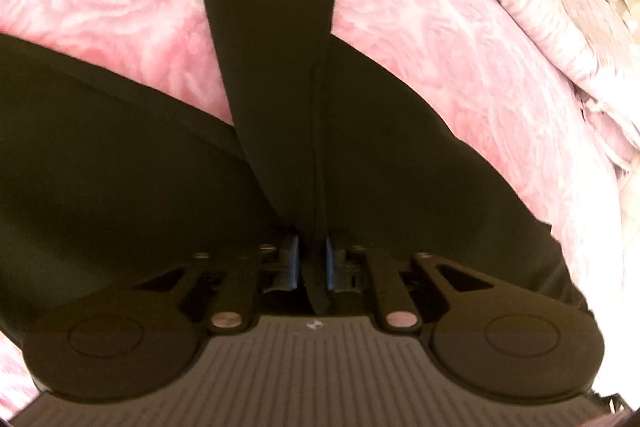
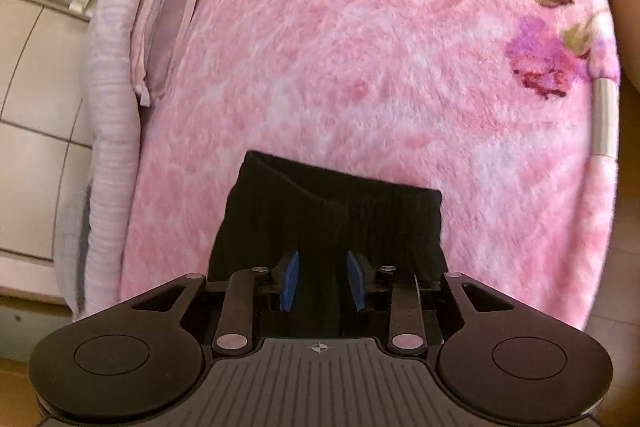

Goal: Fold clothes

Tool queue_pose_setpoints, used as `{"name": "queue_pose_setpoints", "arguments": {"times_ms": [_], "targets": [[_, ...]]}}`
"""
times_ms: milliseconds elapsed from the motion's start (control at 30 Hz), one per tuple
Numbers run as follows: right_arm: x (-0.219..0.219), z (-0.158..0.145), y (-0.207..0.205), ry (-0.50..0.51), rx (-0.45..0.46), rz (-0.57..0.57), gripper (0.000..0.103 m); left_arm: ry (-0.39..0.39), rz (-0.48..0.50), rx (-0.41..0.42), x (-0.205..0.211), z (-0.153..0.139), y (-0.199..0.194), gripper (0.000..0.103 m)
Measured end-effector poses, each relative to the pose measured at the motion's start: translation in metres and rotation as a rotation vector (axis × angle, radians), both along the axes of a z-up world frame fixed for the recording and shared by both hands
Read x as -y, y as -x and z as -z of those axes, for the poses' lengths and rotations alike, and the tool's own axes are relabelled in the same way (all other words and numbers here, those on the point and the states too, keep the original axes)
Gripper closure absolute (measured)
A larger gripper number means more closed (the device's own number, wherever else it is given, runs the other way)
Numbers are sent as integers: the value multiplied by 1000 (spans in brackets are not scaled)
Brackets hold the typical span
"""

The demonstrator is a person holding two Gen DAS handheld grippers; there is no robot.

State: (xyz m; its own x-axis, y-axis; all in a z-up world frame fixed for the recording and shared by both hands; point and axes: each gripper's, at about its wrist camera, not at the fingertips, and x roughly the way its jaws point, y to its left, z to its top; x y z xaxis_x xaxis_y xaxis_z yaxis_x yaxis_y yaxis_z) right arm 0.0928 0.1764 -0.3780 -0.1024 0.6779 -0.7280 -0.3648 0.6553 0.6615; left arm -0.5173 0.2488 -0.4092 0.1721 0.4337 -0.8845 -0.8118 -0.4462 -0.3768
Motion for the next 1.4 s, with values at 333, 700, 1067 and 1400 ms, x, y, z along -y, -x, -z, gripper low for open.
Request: {"name": "queue_pose_setpoints", "arguments": {"times_ms": [333,700,1067,1400], "targets": [[-21,-9,-6,14,136,-141,96,-169,75,-97,18,-31,-8,101],[12,-29,-14,11,176,-226,96,-177,38,-149,112,-29,-20,100],[25,-12,-12,40,203,-235,96,-214,52,-234,141,-22,-33,100],[19,-32,11,166,394,-271,68,-99,57,-305,147,-21,-34,81]]}}
